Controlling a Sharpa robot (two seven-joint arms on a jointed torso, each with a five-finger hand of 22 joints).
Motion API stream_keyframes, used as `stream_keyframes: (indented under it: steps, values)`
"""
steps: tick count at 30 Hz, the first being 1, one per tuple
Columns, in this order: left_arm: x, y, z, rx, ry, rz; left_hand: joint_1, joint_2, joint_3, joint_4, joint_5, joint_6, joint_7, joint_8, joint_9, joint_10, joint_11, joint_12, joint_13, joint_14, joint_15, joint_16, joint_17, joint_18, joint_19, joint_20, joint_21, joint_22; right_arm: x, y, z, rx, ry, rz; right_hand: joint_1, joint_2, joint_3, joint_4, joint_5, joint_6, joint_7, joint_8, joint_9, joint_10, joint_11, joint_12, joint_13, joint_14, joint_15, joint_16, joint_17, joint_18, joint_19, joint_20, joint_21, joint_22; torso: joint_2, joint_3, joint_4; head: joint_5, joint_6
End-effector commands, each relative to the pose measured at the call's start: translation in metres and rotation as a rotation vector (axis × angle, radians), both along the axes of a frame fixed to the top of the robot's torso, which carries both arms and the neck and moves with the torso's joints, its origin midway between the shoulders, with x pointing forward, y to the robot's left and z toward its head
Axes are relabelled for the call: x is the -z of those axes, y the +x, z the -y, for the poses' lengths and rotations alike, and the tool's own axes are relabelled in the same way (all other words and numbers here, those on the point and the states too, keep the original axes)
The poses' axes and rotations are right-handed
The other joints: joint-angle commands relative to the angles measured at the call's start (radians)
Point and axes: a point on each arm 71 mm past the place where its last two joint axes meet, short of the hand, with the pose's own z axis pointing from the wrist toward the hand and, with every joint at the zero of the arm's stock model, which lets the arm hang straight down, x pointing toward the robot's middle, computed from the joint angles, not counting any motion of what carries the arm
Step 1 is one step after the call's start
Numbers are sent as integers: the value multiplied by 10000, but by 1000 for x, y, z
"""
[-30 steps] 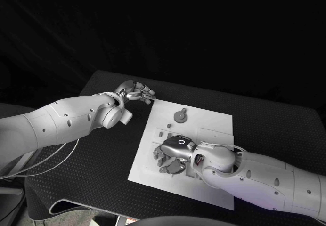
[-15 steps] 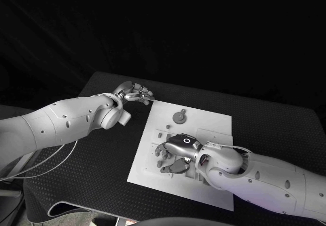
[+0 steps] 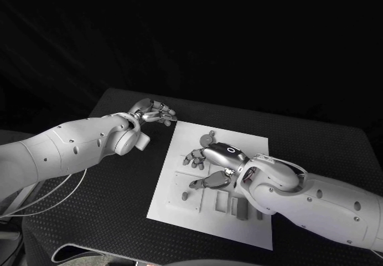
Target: Assemble the parts on the task board
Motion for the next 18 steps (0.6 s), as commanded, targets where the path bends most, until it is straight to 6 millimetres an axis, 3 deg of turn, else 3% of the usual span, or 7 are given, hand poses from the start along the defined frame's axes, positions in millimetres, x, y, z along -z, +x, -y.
stream_keyframes:
  steps: [1,2,4,8,12,15,18]
  values:
    - [0,0,3,160,-94,-34,-53,38,-58,10,17,-67,1,30,-14,-62,-19,59,-15,-83,16,-60,14,7,-88,-6,-40,-14,-4,8,12,580,398,-1164,97,101,63,34,-5,32,115,1,21,-22,28,-19,-8,-1,-17,-27,37,-150,-31,-35,-1,268,-1,-1,46,-64,32]
    - [0,0,2,167,-92,-50,-53,39,-58,10,17,-67,1,30,-15,-63,-19,59,-15,-84,17,-62,15,7,-89,-5,-40,-14,-7,14,19,864,244,-1517,246,336,112,-49,-8,183,271,99,63,190,27,100,38,59,-49,5,66,-143,-3,-50,33,268,-1,0,51,-86,35]
    - [0,0,2,161,-89,-54,-53,44,-57,13,17,-70,2,29,-16,-66,-18,59,-18,-81,17,-63,21,8,-88,-4,-37,-15,-11,21,34,1184,-34,-1719,609,835,289,-266,-17,674,597,381,174,995,-334,544,234,146,-90,36,107,-157,9,-53,68,258,-6,-6,49,-152,58]
    - [0,0,1,134,-79,-49,-50,59,-55,16,18,-77,5,28,-19,-74,-14,59,-24,-61,13,-60,41,15,-77,-7,-26,-14,-18,31,64,1888,-777,-2063,518,1032,393,-222,-9,1018,481,559,228,1487,-562,790,360,509,-232,187,193,-124,194,-65,158,247,-20,-37,18,-268,73]
    - [0,1,1,142,-67,-95,-64,73,-60,24,16,-66,3,38,-19,-61,-18,72,-26,-47,9,-62,62,18,-66,-7,-17,-14,-3,30,94,2566,-3295,-4431,-34,1216,353,130,-5,1384,268,746,323,2404,-951,1333,741,1289,-610,682,451,105,967,-159,508,242,-25,-28,-47,-382,103]
    - [2,1,1,202,114,-207,-88,82,-73,27,12,-57,-2,48,-21,-22,-36,105,-24,-2,-6,-52,106,31,-30,-19,3,-9,-1,32,103,3009,-3732,-4526,-673,1641,166,623,3,1299,47,668,308,3500,-1194,2312,1525,2046,-992,1638,1121,265,1537,-212,755,246,-32,-21,-103,-428,111]
    - [2,1,1,230,143,-317,-132,70,-107,26,7,-29,-16,75,-25,258,-162,292,46,139,-67,-5,219,61,96,-63,57,14,4,33,115,3601,-3680,-5225,-934,1690,-81,652,48,1481,-188,726,383,3789,-1478,4305,3325,2474,-1513,3452,2494,592,2560,-400,1297,260,-17,7,-169,-418,86]
